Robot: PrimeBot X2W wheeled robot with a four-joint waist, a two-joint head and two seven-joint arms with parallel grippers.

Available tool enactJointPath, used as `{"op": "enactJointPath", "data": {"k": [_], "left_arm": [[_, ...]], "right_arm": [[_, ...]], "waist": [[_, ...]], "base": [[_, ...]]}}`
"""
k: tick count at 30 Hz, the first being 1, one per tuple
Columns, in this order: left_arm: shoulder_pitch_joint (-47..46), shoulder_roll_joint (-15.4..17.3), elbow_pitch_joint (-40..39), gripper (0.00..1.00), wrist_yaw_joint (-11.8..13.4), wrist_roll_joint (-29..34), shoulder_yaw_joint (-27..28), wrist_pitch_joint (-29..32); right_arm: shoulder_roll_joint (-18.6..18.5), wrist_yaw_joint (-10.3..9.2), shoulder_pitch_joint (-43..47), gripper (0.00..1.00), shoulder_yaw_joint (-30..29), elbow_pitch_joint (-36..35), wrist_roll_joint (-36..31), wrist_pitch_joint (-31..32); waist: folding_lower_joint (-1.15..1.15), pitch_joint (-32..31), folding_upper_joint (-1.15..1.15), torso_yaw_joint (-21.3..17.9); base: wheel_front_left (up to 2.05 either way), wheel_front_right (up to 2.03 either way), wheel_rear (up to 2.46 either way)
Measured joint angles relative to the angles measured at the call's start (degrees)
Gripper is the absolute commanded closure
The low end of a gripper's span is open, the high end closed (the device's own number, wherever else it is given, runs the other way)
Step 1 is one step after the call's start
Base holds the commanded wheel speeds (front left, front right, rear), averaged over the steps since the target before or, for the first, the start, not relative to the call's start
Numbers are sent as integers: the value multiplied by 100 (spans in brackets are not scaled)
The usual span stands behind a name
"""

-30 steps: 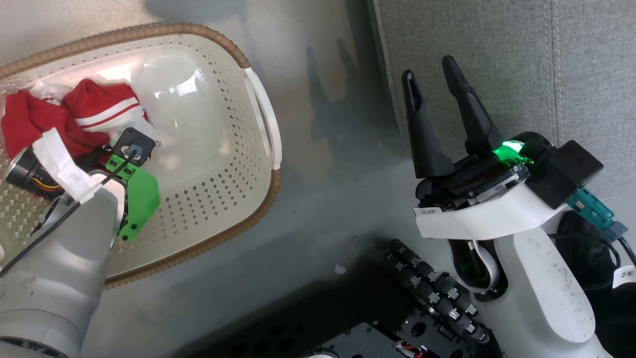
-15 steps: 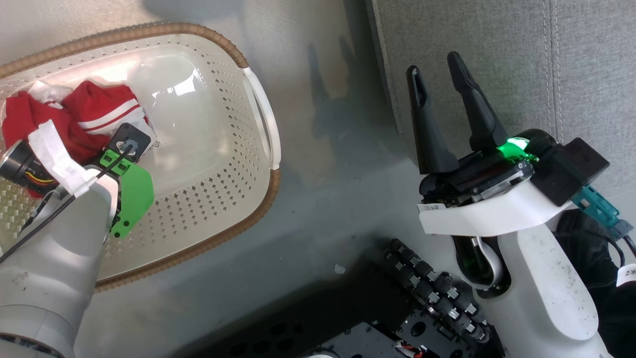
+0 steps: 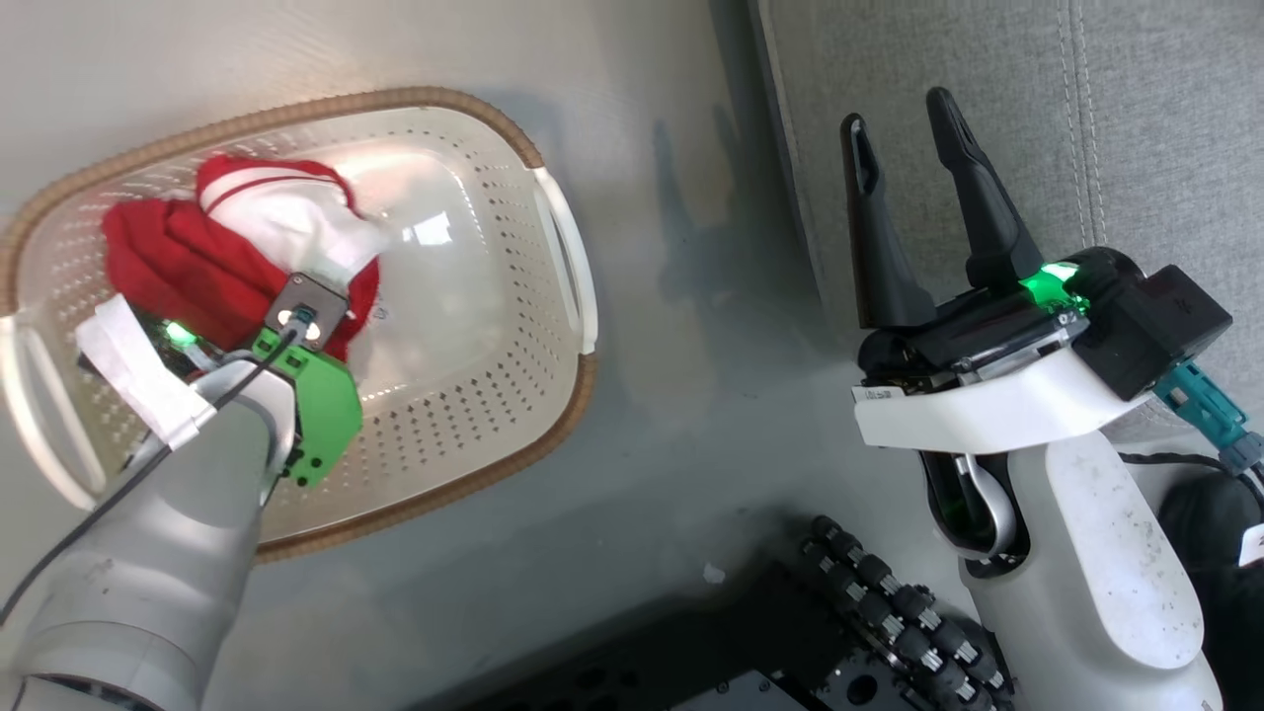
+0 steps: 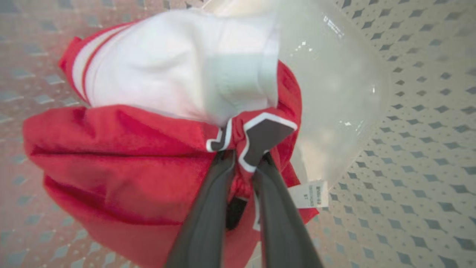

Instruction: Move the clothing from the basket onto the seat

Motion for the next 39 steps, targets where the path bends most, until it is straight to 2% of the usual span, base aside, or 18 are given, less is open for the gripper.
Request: {"op": "enactJointPath", "data": {"k": [6, 13, 24, 39], "left_arm": [[219, -358, -93, 100, -32, -197, 68, -439], [592, -625, -588, 100, -38, -489, 227, -583], [1801, -677, -3115, 100, 101, -911, 809, -602], [2732, -667, -5931, 100, 131, -866, 1436, -608]], "right_arm": [[3, 1, 157, 0, -130, 97, -187, -1], [3, 0, 463, 0, -304, 222, -407, -4], [2, 0, 1031, 0, -552, 330, -677, 40], [-47, 0, 1571, 0, -644, 104, -790, 487]], "waist": [[0, -462, 0, 208], [0, -1074, 0, 483], [0, -2133, 0, 960], [0, -3239, 0, 1413]], "base": [[0, 0, 0], [0, 0, 0], [0, 0, 0], [0, 0, 0]]}}
